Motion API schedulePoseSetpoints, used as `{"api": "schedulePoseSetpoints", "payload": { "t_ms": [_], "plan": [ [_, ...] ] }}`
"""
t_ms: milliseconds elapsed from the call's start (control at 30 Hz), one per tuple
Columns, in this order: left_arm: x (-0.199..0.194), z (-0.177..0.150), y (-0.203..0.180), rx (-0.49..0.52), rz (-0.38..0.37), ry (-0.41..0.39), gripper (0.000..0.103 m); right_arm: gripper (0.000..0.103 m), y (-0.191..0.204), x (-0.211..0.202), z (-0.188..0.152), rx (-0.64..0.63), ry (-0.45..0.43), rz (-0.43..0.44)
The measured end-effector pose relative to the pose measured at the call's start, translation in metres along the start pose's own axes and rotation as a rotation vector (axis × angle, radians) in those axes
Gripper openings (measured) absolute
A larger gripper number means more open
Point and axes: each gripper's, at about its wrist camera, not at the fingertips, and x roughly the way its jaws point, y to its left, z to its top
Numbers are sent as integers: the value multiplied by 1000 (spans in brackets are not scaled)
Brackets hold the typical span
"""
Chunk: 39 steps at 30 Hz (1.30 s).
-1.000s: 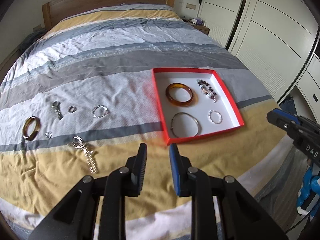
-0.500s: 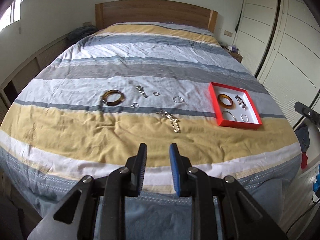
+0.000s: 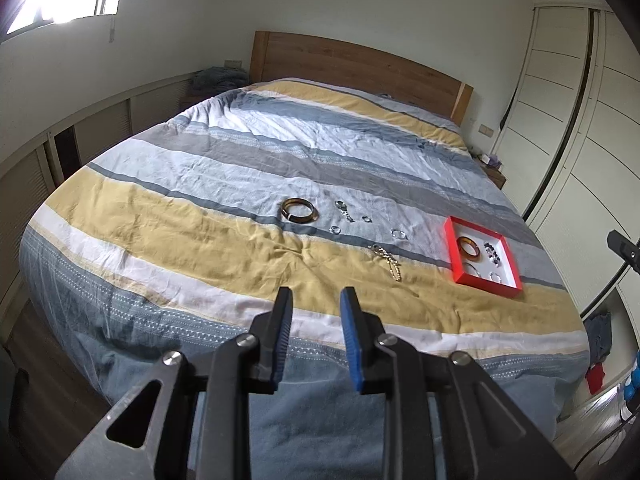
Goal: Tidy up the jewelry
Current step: 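Withdraw both tools and approach the silver ring and pearl chain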
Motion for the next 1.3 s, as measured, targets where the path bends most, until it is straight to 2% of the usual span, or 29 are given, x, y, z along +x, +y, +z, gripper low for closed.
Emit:
{"api": "schedulePoseSetpoints", "payload": {
  "t_ms": [133, 300, 467, 833, 1167, 1300],
  "plan": [
    [-3, 0, 5, -5, 9, -11, 31, 40, 7, -2, 2, -8, -10, 9],
    [11, -1, 4, 11, 17, 5, 32, 40, 5, 14, 0, 1, 16, 9],
    [43, -1, 2, 24, 18, 63, 32, 40, -1, 49, -4, 18, 73, 19],
    [144, 5, 4, 28, 11, 207, 32, 40, -9, 167, -19, 27, 251, 68],
    [248, 38, 3, 35, -4, 292, 32, 39, -9, 292, -16, 22, 378, 160],
    [291, 51, -5, 57, -29, 317, 32, 35, -8, 340, -20, 23, 422, 212]
  ]
}}
